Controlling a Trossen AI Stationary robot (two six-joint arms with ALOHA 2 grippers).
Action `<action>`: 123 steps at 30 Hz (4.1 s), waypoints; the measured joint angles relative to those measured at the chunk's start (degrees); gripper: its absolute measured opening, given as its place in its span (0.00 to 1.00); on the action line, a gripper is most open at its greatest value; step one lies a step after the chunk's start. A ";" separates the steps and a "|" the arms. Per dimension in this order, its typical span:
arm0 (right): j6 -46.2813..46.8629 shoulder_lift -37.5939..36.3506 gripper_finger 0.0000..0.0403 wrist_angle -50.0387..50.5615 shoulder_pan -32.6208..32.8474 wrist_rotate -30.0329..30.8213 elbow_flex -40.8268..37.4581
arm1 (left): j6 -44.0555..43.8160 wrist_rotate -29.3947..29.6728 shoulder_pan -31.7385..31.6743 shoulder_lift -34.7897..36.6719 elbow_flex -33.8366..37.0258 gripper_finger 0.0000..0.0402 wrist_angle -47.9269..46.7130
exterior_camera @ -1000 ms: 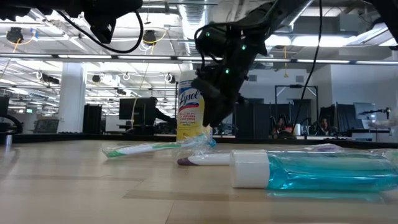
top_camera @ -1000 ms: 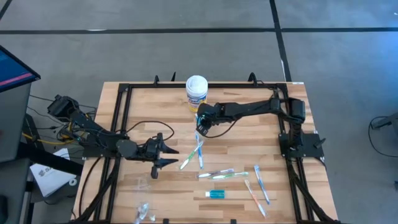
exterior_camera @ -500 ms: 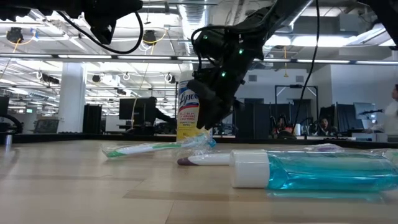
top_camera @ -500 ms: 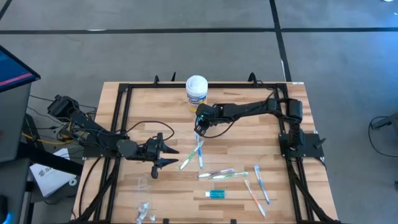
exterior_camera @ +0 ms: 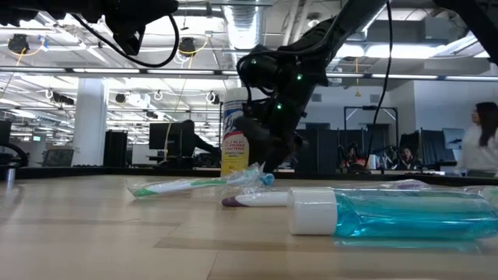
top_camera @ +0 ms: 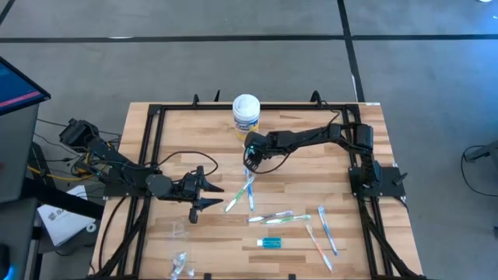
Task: Pick & Place toothbrushing station
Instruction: Put the top blue mouthwash into the transparent organizer
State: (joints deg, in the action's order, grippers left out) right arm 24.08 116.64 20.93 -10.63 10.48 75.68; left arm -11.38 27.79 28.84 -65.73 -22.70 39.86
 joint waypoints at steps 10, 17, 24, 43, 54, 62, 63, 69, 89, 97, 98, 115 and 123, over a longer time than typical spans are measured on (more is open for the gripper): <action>-0.04 3.06 0.47 -0.16 0.17 0.38 0.35 | -0.02 0.01 -0.04 0.00 0.00 0.36 -0.06; -0.50 2.80 0.34 0.21 0.56 0.37 0.28 | -0.02 -0.06 -0.11 0.00 0.00 0.36 -0.23; -0.68 2.79 0.29 -0.13 1.85 0.55 0.28 | -0.02 -0.01 -0.09 0.00 0.00 0.36 -0.37; -7.88 3.19 0.30 6.41 8.02 -0.31 10.60 | 5.73 13.15 -0.11 0.00 0.00 0.36 -0.39; -11.53 3.07 0.30 7.53 10.26 -0.06 16.10 | 9.85 14.05 -4.05 6.49 0.00 0.36 -3.52; -14.06 2.99 0.29 7.41 11.11 -0.04 19.34 | 9.62 10.17 -8.76 13.90 2.33 0.36 -9.30; -14.18 2.99 0.29 7.45 11.20 0.00 19.77 | 9.42 9.53 -9.27 15.14 3.49 0.36 -9.52; -15.15 2.97 0.29 7.34 11.57 -0.04 21.70 | 7.10 5.19 -11.79 23.88 10.50 0.36 -7.99; -20.22 2.89 0.29 5.95 13.31 -0.15 30.14 | 8.15 2.49 -12.81 33.88 19.15 0.36 -0.88; -20.22 2.89 0.29 5.81 13.31 -0.98 30.25 | 8.61 0.74 -12.81 33.86 19.15 0.36 -0.29; -20.22 2.89 0.29 5.74 13.31 -1.65 30.25 | 9.09 0.74 -12.81 33.86 19.15 0.36 -0.23; -21.71 1.61 0.29 3.27 13.68 -4.29 30.22 | 11.15 0.83 -12.81 33.85 19.12 0.36 1.89; -22.89 -0.19 0.29 2.03 13.94 -4.63 30.21 | 11.15 0.57 -12.76 33.83 19.13 0.36 3.18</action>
State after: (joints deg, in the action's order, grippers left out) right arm 1.18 116.45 22.96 3.31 5.85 105.89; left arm -0.23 28.36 16.08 -31.90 -3.57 43.04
